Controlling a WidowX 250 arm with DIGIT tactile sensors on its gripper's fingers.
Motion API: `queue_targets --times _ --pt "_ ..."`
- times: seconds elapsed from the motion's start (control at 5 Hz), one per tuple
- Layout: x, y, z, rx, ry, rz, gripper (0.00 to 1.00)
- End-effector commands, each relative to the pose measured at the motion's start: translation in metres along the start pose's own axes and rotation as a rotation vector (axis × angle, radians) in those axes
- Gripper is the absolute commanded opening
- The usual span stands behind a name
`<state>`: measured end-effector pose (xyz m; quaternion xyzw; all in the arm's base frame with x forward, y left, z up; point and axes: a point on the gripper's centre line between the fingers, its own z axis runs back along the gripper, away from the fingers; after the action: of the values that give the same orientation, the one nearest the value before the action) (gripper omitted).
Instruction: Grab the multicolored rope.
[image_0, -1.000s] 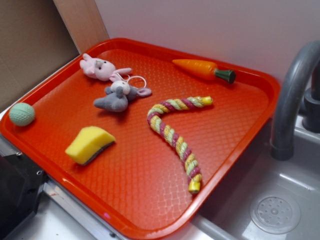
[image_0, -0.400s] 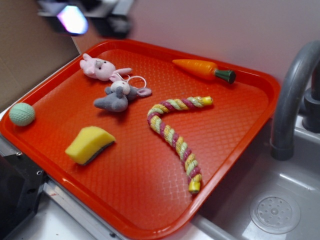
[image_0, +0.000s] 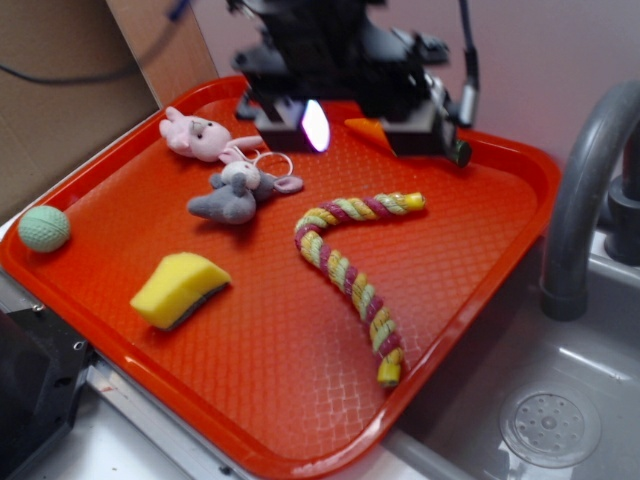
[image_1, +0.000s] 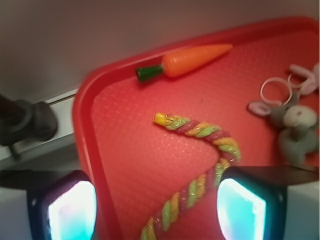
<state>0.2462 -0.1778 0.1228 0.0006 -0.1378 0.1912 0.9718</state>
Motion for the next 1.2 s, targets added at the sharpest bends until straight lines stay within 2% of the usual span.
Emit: queue_targets --times 0.0,0.2,0.4,0.6,0.8,1.0 --pt "-0.016 0.036 -0.035 -0.003 0.020 0.009 1.00" --pt "-0.013 0.042 -0.056 -0.039 -0.014 0.029 1.00" --pt "0.002 0.039 -0.071 -0.097 -0.039 0.026 1.00" --pt "0.006 0.042 -0.082 -0.118 -0.001 0.013 1.00" --pt "-0.001 0.060 -0.085 -0.088 0.041 0.047 0.83" --pt "-0.011 0.077 -0.086 -0.028 0.065 0.065 0.00"
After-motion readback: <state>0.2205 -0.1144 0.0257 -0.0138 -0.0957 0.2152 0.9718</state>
